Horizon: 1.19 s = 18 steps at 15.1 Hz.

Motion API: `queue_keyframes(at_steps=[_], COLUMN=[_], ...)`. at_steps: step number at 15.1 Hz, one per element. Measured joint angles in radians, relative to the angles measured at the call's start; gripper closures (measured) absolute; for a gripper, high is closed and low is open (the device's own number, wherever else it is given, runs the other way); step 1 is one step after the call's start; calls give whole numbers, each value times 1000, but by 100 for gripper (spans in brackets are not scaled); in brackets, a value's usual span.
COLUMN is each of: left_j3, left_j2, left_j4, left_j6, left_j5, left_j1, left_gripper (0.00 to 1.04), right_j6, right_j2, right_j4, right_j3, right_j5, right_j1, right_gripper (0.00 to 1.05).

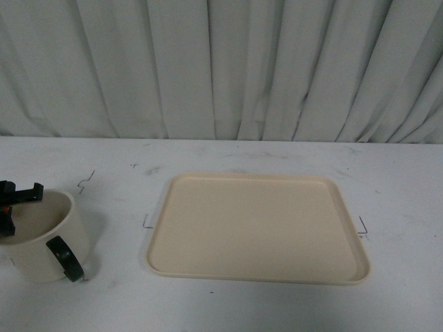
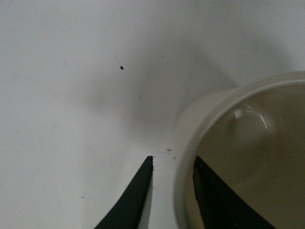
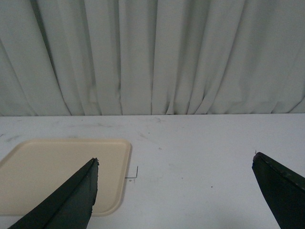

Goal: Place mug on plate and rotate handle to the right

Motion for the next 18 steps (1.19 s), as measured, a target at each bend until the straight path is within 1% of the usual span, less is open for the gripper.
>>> queue_keyframes(at_steps=[2,3,5,6,7,8,9,12,13,14,18], left_j3=[-8,-8,6,43,126,212,280,373,407,426,484], left_j2=[-4,-25,-66,-72,-72,-42,20,145,190,222,284], left_j4=[-3,-12,-53,-67,-79,-125,-136,-177,-181,-183,-192], left_j6=[-2,-3,10,21,35,31,14,-53,-79,-102,-155], left_j5=[-9,-18,-36,-37,-42,-58,-67,-77,-81,-85,-88], left_j1=[-11,-14,-32,-50,-131,-301,-391,-537,-570,-584,-586], left_gripper=[97,102,102,102,102,102,102,102,102,102,102], right_j6=[0,0,0,0,0,0,0,0,0,0,0], right_j2=[0,0,0,0,0,0,0,0,0,0,0], right_j4=[0,0,0,0,0,0,0,0,0,0,0], right_j3=[0,0,0,0,0,0,0,0,0,0,0], right_j5=[0,0,0,0,0,0,0,0,0,0,0], right_j1=[0,0,0,0,0,0,0,0,0,0,0], right_gripper=[6,6,6,6,6,6,6,6,6,6,6])
